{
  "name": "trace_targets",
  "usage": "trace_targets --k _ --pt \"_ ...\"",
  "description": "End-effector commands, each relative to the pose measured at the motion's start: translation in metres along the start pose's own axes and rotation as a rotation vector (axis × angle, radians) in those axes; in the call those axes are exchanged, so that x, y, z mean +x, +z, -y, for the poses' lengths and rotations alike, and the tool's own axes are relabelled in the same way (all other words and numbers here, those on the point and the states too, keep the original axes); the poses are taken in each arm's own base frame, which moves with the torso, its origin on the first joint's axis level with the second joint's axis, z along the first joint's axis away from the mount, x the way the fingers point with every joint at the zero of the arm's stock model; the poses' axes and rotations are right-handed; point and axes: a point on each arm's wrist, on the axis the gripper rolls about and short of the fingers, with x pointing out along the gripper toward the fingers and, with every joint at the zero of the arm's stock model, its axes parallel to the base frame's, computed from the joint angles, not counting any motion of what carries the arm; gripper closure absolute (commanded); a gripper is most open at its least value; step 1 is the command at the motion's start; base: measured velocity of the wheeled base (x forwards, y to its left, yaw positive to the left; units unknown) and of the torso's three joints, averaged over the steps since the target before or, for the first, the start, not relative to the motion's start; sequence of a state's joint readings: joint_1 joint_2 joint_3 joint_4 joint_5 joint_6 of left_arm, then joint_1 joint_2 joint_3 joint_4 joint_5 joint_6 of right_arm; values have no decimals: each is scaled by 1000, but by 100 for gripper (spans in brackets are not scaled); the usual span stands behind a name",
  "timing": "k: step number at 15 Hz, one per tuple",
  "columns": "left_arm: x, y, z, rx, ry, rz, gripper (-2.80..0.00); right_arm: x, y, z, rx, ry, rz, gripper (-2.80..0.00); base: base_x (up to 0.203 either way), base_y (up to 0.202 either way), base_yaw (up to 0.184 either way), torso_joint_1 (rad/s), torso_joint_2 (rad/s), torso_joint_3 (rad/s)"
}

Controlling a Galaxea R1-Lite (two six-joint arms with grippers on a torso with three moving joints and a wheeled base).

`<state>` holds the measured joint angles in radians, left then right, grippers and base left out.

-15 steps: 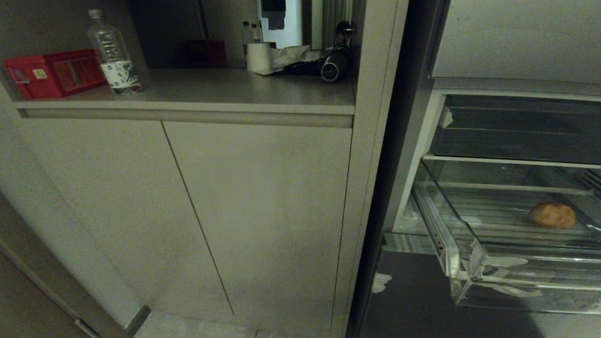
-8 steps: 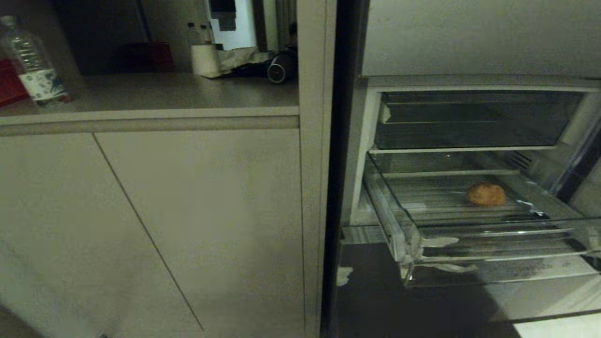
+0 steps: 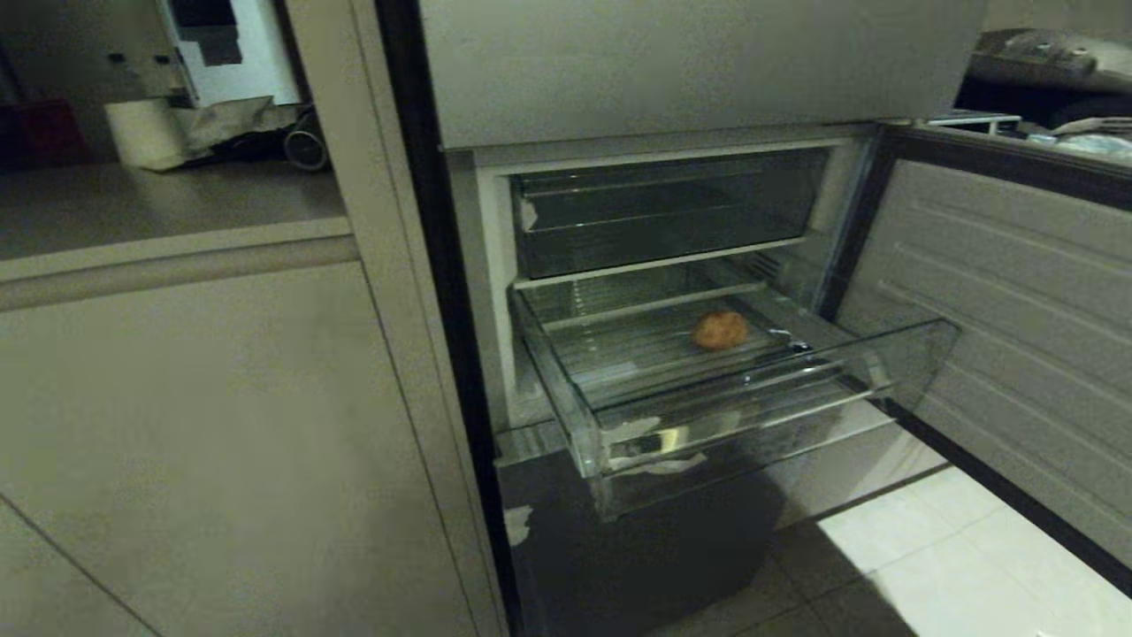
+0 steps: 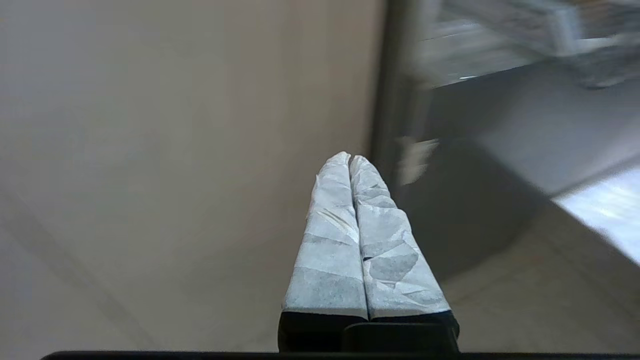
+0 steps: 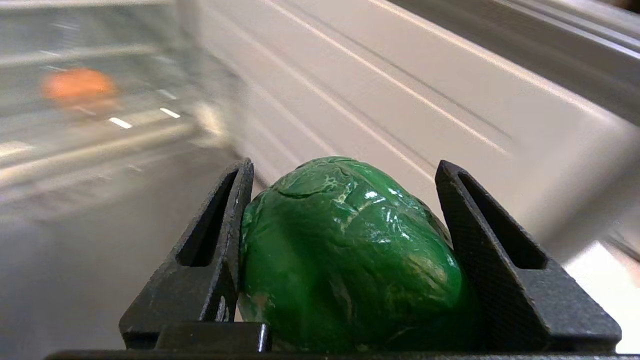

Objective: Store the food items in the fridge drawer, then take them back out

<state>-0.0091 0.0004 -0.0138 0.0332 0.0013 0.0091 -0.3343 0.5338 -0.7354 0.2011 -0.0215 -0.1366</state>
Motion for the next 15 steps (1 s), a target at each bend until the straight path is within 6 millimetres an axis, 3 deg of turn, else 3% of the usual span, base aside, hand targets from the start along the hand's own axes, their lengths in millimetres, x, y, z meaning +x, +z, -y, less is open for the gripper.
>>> trace_targets --k 1,5,9,12,15 --pt "0 0 0 0 0 0 0 3 -5 -1 1 3 -25 0 0 5 -177 -1 6 -1" --pt "0 0 0 0 0 0 0 5 -12 1 16 -140 -67 0 0 5 -162 3 0 1" --pt "0 0 0 0 0 0 0 19 -7 7 108 -400 -127 0 0 2 -23 1 0 2" --pt "0 0 0 0 0 0 0 43 -10 25 214 -598 -225 0 0 0 0 0 0 0" --pt "0 0 0 0 0 0 0 61 -21 55 336 -676 -321 0 0 0 0 0 0 0"
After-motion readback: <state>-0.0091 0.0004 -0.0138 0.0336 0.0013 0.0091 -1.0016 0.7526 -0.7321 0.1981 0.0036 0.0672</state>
